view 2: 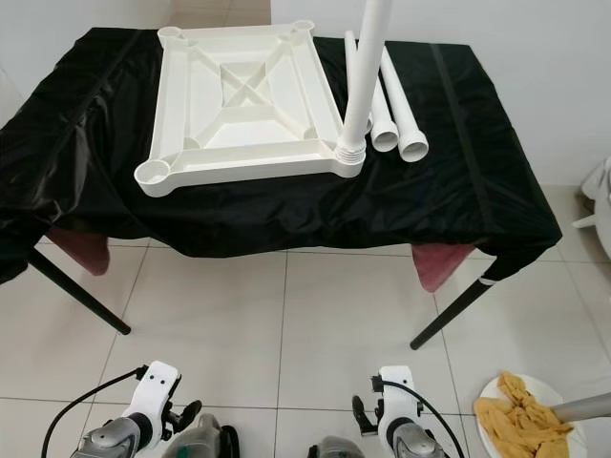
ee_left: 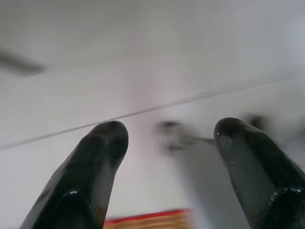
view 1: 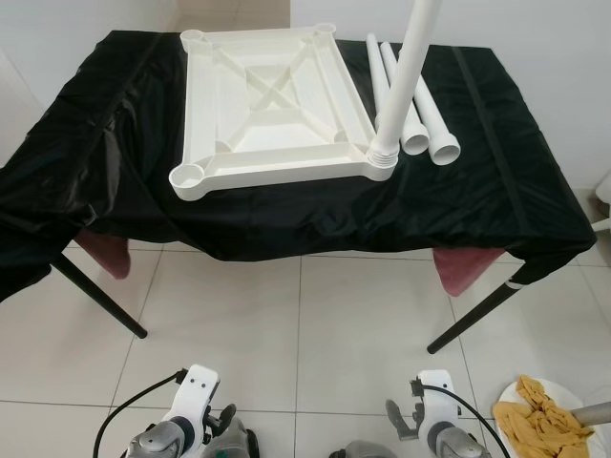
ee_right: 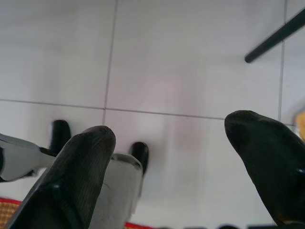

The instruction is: Building children table

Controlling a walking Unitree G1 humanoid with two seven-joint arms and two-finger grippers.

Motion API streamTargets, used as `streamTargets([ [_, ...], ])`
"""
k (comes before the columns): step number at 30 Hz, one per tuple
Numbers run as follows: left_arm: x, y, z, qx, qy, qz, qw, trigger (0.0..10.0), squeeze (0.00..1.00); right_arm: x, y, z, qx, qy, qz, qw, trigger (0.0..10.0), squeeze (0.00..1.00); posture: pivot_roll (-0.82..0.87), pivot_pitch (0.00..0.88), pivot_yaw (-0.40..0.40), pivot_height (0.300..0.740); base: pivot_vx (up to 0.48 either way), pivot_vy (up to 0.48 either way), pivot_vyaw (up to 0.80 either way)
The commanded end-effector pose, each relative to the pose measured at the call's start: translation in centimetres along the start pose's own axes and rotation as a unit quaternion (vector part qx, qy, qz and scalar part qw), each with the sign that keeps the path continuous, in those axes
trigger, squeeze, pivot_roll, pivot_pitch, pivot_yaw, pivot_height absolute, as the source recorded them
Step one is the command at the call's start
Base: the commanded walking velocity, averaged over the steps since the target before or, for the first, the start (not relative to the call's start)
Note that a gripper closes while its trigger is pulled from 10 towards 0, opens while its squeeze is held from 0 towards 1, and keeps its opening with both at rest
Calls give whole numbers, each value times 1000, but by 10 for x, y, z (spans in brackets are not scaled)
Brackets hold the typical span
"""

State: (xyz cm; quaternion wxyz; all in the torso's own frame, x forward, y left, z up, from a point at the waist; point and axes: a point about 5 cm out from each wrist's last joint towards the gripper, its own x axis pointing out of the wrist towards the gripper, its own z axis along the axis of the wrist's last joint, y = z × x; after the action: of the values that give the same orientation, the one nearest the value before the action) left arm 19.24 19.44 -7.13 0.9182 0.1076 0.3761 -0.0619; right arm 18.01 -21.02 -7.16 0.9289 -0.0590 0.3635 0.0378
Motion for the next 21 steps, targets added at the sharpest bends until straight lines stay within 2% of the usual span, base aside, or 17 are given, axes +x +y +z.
streamTargets([
  [1,-3,1,-14,-13,31,30,999,10000,0,-3,4,-13,-8,33,6,999,10000,0,12,72,-14,740,0,0,0],
  [2,-3,-1,-14,-28,30,28,999,10000,0,-3,5,-16,-6,41,10,999,10000,0,18,70,-10,740,0,0,0],
  [4,-3,-3,-14,-33,26,24,999,10000,0,-3,7,-16,-5,46,15,999,10000,0,18,70,-10,740,0,0,0],
  [12,-5,-4,-20,3,41,7,999,10000,0,2,18,-10,-18,49,29,998,10000,0,19,53,3,740,0,0,0],
  [21,-4,-8,-21,-6,52,21,998,10000,0,2,21,-13,-23,59,36,997,10000,0,31,26,-27,740,0,0,0],
])
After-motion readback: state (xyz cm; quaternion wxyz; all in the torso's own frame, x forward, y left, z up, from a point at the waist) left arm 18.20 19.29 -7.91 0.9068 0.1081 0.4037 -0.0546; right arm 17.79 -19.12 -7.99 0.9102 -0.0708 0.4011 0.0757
